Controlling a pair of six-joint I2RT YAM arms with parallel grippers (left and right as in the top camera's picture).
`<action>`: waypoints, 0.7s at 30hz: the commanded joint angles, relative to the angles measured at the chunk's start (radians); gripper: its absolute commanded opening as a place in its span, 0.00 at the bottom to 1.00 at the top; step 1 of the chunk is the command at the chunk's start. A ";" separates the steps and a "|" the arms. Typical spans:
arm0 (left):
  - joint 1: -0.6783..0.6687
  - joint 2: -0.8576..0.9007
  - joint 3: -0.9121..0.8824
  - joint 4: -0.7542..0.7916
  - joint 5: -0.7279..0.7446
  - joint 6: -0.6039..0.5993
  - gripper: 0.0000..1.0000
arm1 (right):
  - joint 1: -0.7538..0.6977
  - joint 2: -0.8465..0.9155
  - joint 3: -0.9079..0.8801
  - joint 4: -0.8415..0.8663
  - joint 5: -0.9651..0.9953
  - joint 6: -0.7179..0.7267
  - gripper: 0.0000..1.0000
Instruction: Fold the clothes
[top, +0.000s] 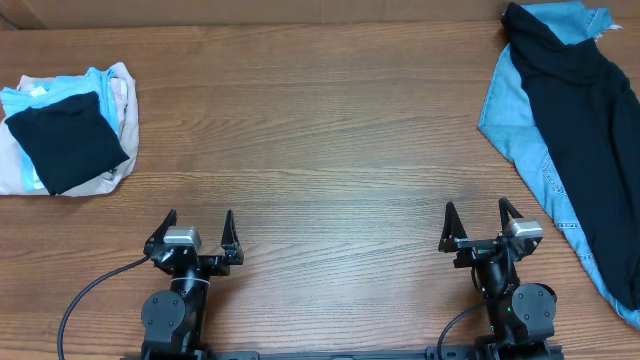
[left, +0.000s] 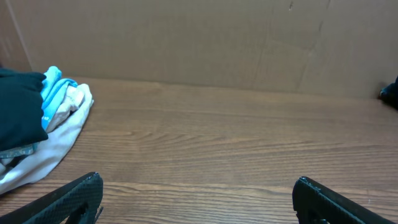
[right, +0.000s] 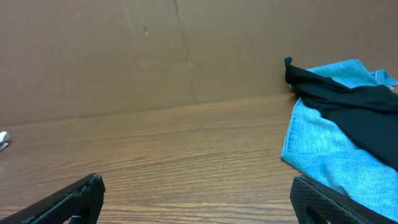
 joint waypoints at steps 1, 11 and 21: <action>0.001 -0.010 -0.004 0.003 0.000 0.020 1.00 | -0.003 -0.010 -0.010 0.008 0.000 -0.004 1.00; 0.001 -0.010 -0.004 0.002 0.000 0.020 1.00 | -0.003 -0.010 -0.010 0.008 0.000 -0.004 1.00; 0.001 -0.010 -0.004 0.004 -0.008 0.021 1.00 | -0.003 -0.010 -0.010 0.023 0.000 -0.004 1.00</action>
